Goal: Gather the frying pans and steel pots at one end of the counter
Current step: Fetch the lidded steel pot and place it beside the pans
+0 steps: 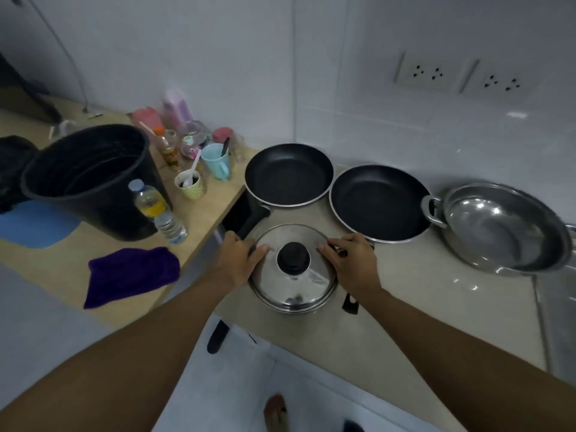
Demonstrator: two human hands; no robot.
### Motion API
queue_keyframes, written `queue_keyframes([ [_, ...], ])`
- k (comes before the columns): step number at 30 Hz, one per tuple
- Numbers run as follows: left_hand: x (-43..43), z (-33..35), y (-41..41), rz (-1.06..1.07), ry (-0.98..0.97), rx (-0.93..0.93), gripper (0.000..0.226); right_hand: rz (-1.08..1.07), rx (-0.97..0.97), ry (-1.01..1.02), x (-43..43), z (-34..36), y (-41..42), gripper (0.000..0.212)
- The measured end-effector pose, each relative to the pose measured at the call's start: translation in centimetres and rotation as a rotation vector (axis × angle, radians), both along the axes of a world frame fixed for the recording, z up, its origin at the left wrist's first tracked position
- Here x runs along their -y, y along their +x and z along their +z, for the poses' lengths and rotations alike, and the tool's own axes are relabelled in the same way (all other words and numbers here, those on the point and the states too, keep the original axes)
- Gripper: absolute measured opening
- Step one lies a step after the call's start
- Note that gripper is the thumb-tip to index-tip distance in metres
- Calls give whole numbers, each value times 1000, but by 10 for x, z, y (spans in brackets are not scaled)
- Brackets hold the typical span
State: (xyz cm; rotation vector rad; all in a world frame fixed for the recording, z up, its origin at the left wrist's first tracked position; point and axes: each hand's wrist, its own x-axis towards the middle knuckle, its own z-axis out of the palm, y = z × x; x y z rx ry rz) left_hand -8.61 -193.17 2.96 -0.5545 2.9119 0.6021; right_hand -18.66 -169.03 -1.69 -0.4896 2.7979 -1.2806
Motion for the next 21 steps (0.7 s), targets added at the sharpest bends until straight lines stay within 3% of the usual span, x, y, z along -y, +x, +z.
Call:
queue_keyframes([
  [6,22,-37,-30,-99,58,-15,42,-138,-14,16,2,-10,8,34],
  [11,27,-47,-39,-103,23,-33,50,-162,-53,102,8,-5,13,31],
  [15,25,-40,-36,-268,-231,-211,57,-98,-196,394,12,-1,17,53],
  [21,26,-43,-43,-479,-312,-146,68,7,-223,492,11,-2,11,65],
])
